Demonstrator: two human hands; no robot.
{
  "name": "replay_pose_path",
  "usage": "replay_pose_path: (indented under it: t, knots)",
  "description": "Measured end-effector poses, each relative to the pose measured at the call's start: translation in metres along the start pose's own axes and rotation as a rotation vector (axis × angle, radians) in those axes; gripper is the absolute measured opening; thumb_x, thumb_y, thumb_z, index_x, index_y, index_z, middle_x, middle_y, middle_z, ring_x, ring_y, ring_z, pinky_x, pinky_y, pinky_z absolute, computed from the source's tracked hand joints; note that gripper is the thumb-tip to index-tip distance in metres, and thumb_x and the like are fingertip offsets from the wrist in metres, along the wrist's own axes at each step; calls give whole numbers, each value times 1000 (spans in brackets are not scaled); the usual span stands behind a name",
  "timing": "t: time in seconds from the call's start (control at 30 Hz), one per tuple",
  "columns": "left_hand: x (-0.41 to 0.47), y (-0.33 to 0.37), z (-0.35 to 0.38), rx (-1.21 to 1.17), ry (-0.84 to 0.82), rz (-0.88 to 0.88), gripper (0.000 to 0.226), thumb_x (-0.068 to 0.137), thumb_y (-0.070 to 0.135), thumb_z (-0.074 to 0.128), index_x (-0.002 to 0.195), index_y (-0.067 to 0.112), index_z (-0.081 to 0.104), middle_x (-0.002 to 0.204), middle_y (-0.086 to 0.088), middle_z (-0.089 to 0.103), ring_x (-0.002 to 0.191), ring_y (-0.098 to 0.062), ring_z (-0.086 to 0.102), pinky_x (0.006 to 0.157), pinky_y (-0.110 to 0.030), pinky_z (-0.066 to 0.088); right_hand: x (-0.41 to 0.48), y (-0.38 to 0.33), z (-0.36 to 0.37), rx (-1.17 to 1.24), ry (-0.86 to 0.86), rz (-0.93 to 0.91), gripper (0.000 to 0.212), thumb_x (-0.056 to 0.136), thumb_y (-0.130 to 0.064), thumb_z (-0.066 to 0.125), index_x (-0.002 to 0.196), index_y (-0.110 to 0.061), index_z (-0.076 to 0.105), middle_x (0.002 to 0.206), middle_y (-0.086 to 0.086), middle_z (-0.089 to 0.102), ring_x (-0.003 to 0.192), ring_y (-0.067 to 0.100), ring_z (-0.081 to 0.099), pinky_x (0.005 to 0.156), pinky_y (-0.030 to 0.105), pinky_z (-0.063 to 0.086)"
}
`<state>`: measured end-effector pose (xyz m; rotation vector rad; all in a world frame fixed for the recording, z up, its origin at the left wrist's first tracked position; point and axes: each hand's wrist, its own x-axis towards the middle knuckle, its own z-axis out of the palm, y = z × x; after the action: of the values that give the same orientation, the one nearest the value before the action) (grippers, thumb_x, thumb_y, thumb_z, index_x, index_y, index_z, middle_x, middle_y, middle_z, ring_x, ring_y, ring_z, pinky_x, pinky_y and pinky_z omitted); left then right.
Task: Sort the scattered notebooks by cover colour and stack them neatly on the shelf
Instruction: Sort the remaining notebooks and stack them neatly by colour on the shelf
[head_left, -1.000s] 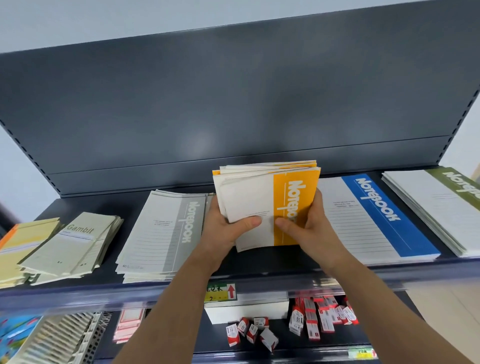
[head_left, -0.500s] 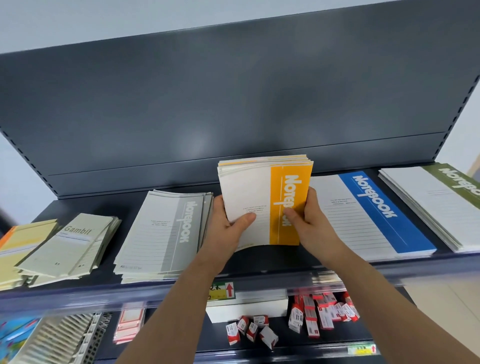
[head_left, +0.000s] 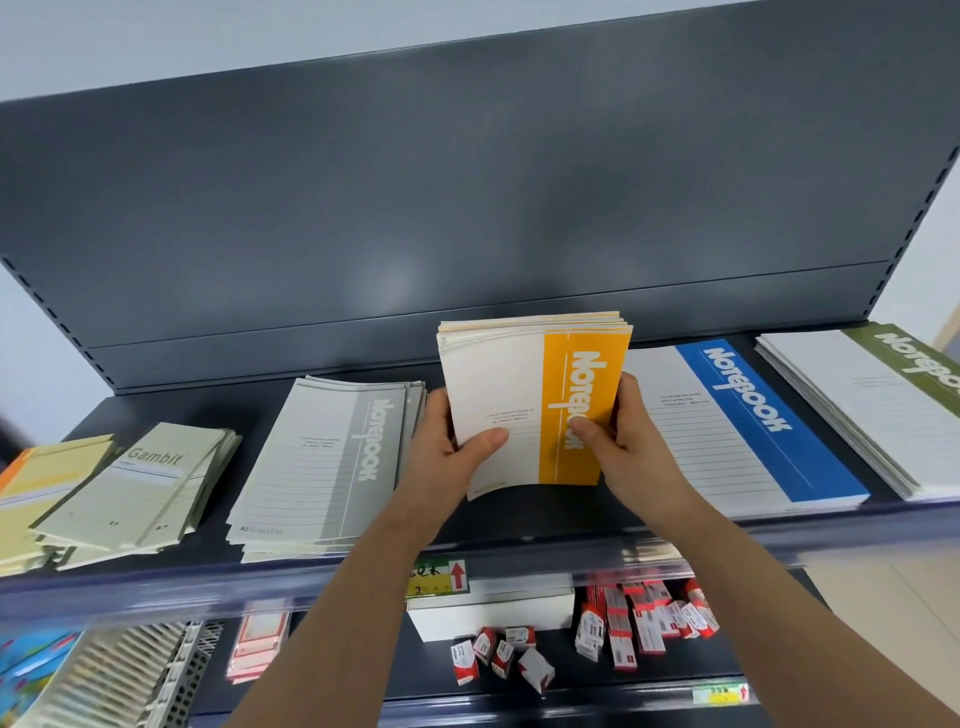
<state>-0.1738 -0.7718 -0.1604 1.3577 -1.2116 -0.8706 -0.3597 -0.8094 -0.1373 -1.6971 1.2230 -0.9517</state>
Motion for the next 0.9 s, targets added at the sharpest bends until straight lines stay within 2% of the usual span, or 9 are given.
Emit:
replay_pose_path:
  t: [0.07, 0.2, 0.33, 0.43, 0.57, 0.67, 0.77, 0.9]
  knots:
    - [0, 1, -4, 17, -2, -5, 45, 88, 17, 68, 124, 30, 45, 126, 5, 60, 117, -16, 56, 94, -34, 54, 0, -1, -3, 19, -11, 5, 38, 94, -22, 56, 124, -32, 34, 127, -12, 51, 119, 12, 51, 101, 38, 43]
    - [5, 15, -7, 32, 84, -15, 39, 84, 15, 71, 120, 21, 56, 116, 7, 67, 106, -12, 63, 81, -28, 56, 4, -14, -9, 87, -6, 26, 38, 94, -21, 56, 126, -30, 38, 119, -14, 54, 111, 10, 55, 98, 38, 46]
    - [17, 24, -6, 163, 113, -72, 38, 83, 25, 74, 117, 17, 61, 110, 6, 70, 98, -15, 67, 80, -37, 58, 22, -23, -13, -16, -10, 87, 47, 96, -26, 53, 140, -21, 36, 136, -2, 53, 121, 21, 54, 99, 43, 45]
    - [22, 20, -2, 278, 86, -184, 30, 85, 28, 72, 110, 14, 64, 106, 1, 70, 91, -14, 67, 74, -32, 56, 34, -15, -5, -138, -39, 159, 49, 97, -27, 52, 142, -17, 34, 139, 5, 50, 123, 28, 53, 101, 47, 45]
    - [26, 8, 3, 409, 56, -377, 31, 85, 31, 72, 105, 12, 59, 106, -3, 69, 90, -20, 68, 76, -39, 59, 43, 5, 12, -285, -100, 260, 48, 98, -30, 52, 141, -15, 36, 136, 8, 53, 120, 30, 55, 99, 48, 46]
    - [28, 12, 8, 487, 56, -394, 29, 86, 30, 71, 100, 12, 54, 107, -5, 66, 93, -23, 66, 76, -38, 58, 49, 10, 19, -370, -111, 303, 43, 99, -29, 49, 137, -13, 39, 131, 10, 55, 115, 29, 57, 89, 41, 47]
    - [30, 16, 10, 574, 39, -409, 28, 86, 31, 71, 96, 15, 51, 103, -4, 63, 88, -21, 63, 70, -33, 55, 54, 13, 22, -460, -145, 322, 38, 98, -30, 52, 130, -10, 45, 125, 10, 58, 109, 27, 60, 79, 34, 46]
    - [30, 16, 10, 709, 29, -427, 34, 82, 35, 73, 97, 15, 50, 97, -2, 59, 83, -20, 60, 64, -30, 53, 55, 15, 25, -531, -140, 322, 34, 96, -33, 55, 122, -11, 51, 118, 9, 61, 104, 26, 62, 79, 34, 48]
